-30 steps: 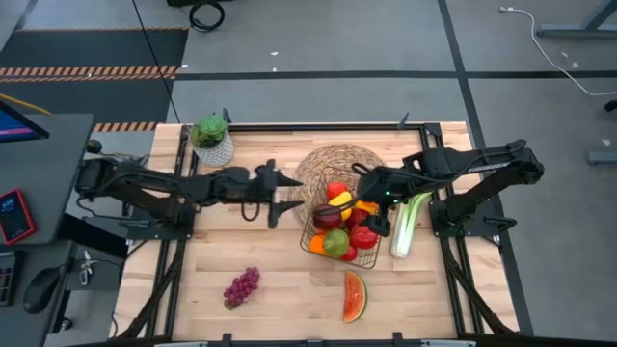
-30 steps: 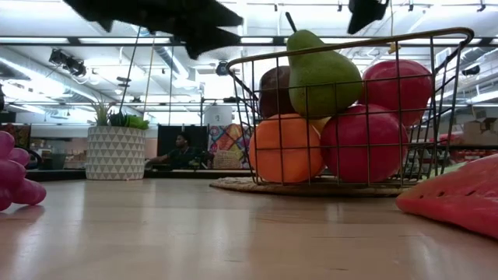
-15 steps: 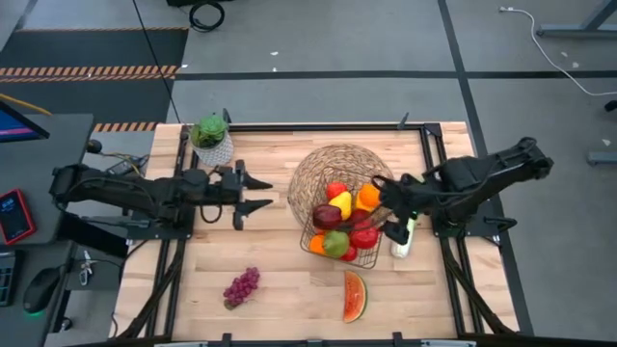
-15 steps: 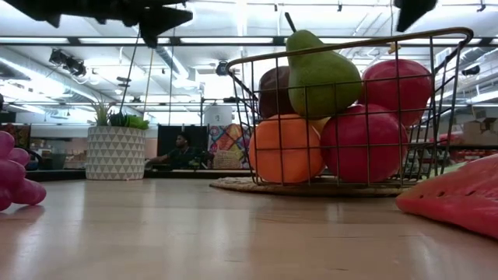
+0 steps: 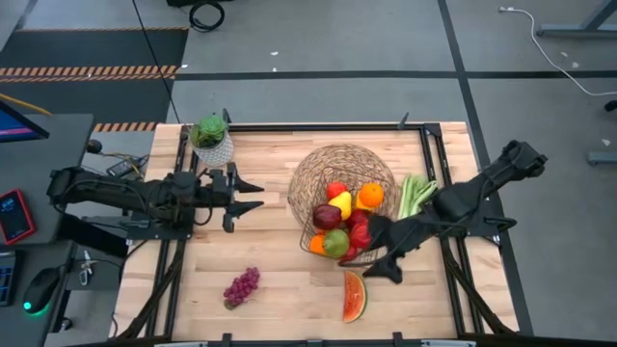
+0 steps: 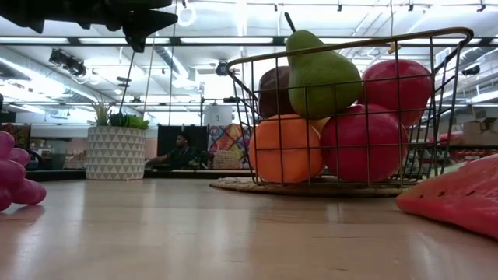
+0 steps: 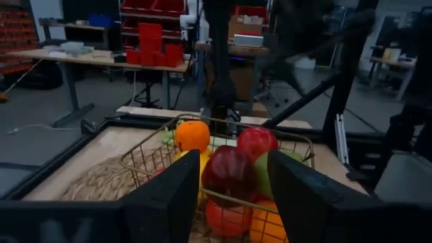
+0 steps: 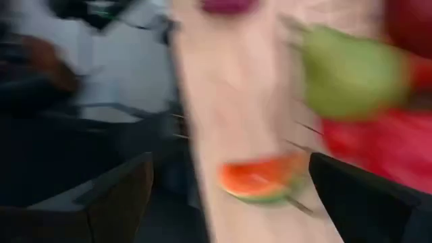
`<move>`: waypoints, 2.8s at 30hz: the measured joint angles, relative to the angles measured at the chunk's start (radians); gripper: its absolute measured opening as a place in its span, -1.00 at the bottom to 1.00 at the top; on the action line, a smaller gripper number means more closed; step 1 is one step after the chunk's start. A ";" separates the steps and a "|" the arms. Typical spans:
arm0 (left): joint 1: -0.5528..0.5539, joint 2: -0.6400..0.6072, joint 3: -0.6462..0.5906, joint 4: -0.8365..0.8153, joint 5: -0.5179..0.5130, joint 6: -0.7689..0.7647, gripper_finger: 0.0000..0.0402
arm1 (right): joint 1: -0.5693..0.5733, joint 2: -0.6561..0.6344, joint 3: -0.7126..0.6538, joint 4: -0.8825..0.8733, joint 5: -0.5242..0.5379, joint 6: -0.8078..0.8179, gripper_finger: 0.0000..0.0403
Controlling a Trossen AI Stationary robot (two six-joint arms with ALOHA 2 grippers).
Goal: Build produce basket
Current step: Put the watermelon into the wire basket
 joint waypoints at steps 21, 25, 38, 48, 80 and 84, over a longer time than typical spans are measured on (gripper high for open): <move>-0.067 0.001 0.000 0.122 0.065 -0.280 -0.14 | 0.044 0.436 0.348 -0.069 -0.189 -0.467 0.98; -0.095 0.000 0.001 0.120 0.064 -0.274 -0.14 | 0.058 0.536 0.459 -0.150 -0.189 -0.568 0.98; -0.094 0.000 0.001 0.128 0.038 -0.332 -0.14 | 0.122 0.763 0.665 -0.361 -0.156 -0.932 0.98; -0.094 0.000 0.001 0.128 0.039 -0.332 -0.14 | 0.114 0.814 0.636 -0.358 -0.171 -0.896 0.98; -0.094 0.000 0.001 0.128 0.038 -0.329 -0.14 | 0.171 0.812 0.619 -0.368 -0.018 -1.412 0.98; -0.094 0.000 0.001 0.128 0.039 -0.329 -0.14 | 0.172 0.827 0.595 -0.378 -0.030 -1.442 0.96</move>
